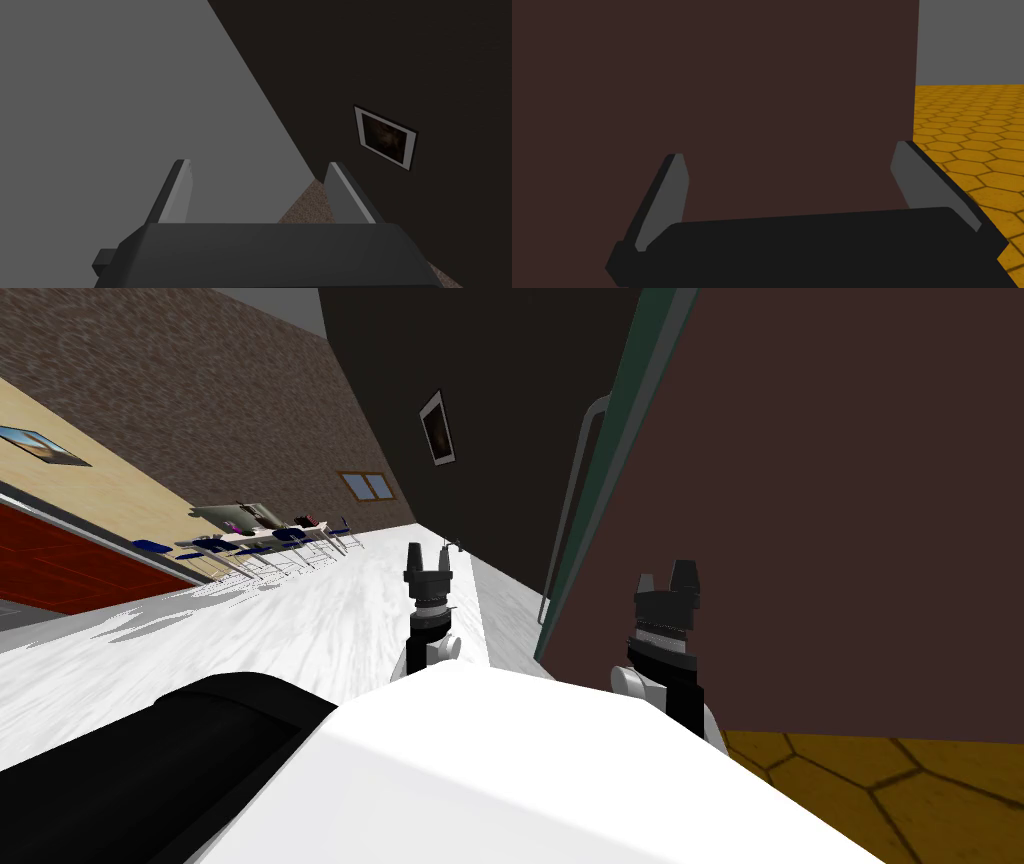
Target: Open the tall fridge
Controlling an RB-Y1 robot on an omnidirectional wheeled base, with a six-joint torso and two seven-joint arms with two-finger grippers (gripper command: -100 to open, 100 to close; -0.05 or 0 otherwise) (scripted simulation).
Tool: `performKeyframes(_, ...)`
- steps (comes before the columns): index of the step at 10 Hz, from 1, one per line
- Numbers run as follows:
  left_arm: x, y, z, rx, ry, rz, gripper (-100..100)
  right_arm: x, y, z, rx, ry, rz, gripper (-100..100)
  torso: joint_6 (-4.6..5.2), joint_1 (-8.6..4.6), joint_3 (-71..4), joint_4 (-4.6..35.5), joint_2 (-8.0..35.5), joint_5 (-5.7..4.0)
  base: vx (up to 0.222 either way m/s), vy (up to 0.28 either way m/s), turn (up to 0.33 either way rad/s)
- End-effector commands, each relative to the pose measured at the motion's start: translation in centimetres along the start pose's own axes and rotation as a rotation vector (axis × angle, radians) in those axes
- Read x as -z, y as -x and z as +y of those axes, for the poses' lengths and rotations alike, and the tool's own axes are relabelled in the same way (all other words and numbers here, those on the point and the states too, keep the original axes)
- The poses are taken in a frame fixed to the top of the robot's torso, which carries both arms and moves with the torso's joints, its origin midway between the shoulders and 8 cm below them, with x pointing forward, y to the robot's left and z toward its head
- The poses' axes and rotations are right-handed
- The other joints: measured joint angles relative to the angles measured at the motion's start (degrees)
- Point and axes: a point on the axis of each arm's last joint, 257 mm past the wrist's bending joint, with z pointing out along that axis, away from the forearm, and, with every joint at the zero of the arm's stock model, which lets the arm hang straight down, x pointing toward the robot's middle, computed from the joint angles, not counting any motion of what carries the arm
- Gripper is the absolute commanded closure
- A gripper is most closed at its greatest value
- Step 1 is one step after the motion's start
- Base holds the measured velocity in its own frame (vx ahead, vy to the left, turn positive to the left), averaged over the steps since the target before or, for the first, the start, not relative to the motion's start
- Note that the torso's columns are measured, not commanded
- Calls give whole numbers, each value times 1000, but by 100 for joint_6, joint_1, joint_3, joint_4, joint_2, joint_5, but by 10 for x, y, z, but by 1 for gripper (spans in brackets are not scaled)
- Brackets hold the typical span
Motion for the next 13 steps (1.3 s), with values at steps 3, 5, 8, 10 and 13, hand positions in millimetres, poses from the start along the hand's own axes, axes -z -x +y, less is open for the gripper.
performKeyframes(3,0,0,0,0,0,0,0,0,0,0,0,0,0,0,0,0,-2014,1006,1003,0,0,0,0)
performKeyframes(5,0,0,0,0,0,0,0,0,0,0,0,0,0,0,0,0,-3692,1846,1845,0,0,0,0)
performKeyframes(8,0,0,0,0,0,0,0,0,0,0,0,0,0,0,0,0,-6227,3114,3116,0,0,0,0)
performKeyframes(10,0,0,0,0,0,0,0,3,3,-3,63,-4,40,-100,0,0,-7919,3960,3962,0,13,13,11)
performKeyframes(13,0,0,0,0,0,0,0,11,18,-10,192,-24,87,-100,0,14,-8457,4219,4214,4,51,60,19)
